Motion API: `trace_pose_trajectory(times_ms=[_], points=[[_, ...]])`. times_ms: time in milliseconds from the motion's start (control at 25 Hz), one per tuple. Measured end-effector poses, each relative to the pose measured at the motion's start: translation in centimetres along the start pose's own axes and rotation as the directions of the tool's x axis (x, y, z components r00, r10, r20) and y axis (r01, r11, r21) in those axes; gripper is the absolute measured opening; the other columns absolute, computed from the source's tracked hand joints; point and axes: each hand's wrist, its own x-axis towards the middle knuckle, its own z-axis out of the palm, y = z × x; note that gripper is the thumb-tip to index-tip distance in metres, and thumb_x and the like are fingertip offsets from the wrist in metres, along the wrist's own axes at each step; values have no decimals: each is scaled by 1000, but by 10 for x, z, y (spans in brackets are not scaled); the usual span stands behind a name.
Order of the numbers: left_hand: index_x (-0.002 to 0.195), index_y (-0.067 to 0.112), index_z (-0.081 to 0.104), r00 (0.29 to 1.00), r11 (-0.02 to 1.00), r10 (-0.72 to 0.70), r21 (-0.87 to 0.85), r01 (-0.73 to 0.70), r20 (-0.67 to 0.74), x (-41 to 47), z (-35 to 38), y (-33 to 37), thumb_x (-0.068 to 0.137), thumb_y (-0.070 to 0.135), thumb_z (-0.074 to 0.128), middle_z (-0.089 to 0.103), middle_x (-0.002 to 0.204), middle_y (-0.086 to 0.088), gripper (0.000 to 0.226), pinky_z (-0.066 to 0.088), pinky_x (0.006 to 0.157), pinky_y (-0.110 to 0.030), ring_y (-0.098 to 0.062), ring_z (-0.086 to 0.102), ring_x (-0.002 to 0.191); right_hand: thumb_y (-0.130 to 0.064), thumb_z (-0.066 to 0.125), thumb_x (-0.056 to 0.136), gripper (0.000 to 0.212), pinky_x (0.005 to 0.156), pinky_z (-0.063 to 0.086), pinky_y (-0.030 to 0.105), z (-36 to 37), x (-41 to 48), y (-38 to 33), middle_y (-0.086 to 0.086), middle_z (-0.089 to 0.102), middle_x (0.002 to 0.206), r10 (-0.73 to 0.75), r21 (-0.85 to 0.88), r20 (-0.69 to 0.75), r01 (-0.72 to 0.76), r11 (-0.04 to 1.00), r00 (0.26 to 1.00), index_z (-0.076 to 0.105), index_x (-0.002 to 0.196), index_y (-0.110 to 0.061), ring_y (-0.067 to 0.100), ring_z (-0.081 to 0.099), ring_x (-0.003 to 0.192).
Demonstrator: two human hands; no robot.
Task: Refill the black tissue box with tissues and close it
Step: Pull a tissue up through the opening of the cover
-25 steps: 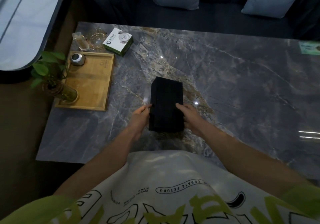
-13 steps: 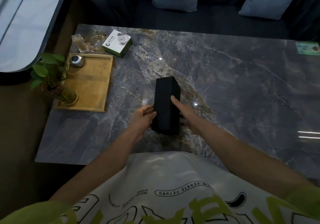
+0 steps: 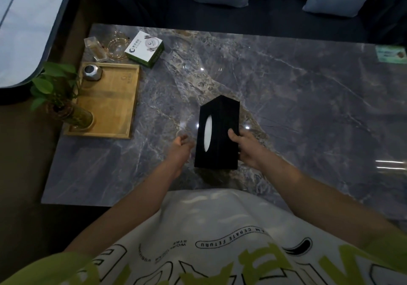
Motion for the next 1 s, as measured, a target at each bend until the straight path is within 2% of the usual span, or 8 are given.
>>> trace_pose_trajectory(times_ms=[120, 240, 360, 480, 640, 760, 840, 1000], points=[[131, 8, 53, 987, 990, -139, -21, 142, 79, 0, -3, -7, 98, 25, 48, 68, 98, -4, 38, 49, 49, -20, -15, 63, 76, -31, 56, 97, 24, 79, 58, 38, -4, 0, 10, 2, 75, 102, 73, 119, 116, -87, 989, 991, 66, 113, -15, 22, 69, 99], [121, 6, 61, 992, 993, -111, -29, 113, 60, 1, -3, -13, 98, 16, 47, 70, 99, -7, 28, 54, 59, -26, -18, 66, 79, -27, 50, 101, 23, 71, 60, 37, -3, 3, 19, 4, 76, 102, 117, 175, 149, -142, 974, 982, 63, 116, -14, 20, 73, 93], [122, 2, 59, 999, 999, -39, -22, 39, 19, 1, -5, -14, 94, 6, 54, 67, 109, -12, 28, 55, 82, -39, -24, 64, 93, -19, 48, 102, 19, 61, 56, 30, -6, 9, 23, 5, 70, 103, 57, 45, 36, -58, 997, 998, 61, 116, -15, 16, 72, 82], [120, 6, 60, 998, 999, -44, -15, 45, 37, -2, -4, -12, 90, 2, 60, 66, 102, -7, 30, 55, 70, -36, -21, 63, 87, -10, 45, 102, 28, 58, 54, 26, -7, 16, 26, 4, 69, 99, -78, -110, -105, 66, 992, 991, 59, 125, -15, 13, 67, 77], [121, 7, 59, 998, 998, -50, 40, 48, 44, -6, 2, -8, 86, -1, 65, 64, 107, -10, 37, 56, 67, -34, -26, 63, 97, -7, 41, 102, 32, 92, 54, 46, -8, 24, 28, 16, 67, 117, -168, -275, -167, 118, 954, 972, 61, 127, -12, 28, 64, 100], [118, 6, 60, 998, 996, -45, 84, 41, 52, -6, 7, -9, 84, 0, 67, 65, 107, -12, 36, 58, 77, -42, -27, 64, 98, -11, 46, 101, 34, 90, 55, 41, -13, 22, 28, 15, 64, 122, -263, -384, -191, 175, 907, 946, 54, 134, -9, 27, 63, 105], [119, 5, 59, 998, 992, -35, 125, 28, 51, -6, 10, -7, 83, 1, 68, 64, 110, -14, 37, 57, 84, -47, -28, 64, 101, -14, 56, 96, 42, 88, 52, 31, -13, 16, 28, 14, 57, 128, -424, -541, -174, 273, 795, 889, 49, 137, -13, 22, 59, 106], [119, 2, 58, 998, 989, -33, 147, 26, 44, -7, 11, -6, 84, 1, 68, 64, 110, -16, 36, 55, 87, -51, -29, 63, 102, -30, 65, 88, 37, 97, 45, 36, 2, 11, 26, 14, 38, 138, -578, -889, -19, 251, 384, 816, 59, 124, -27, 30, 47, 120]])
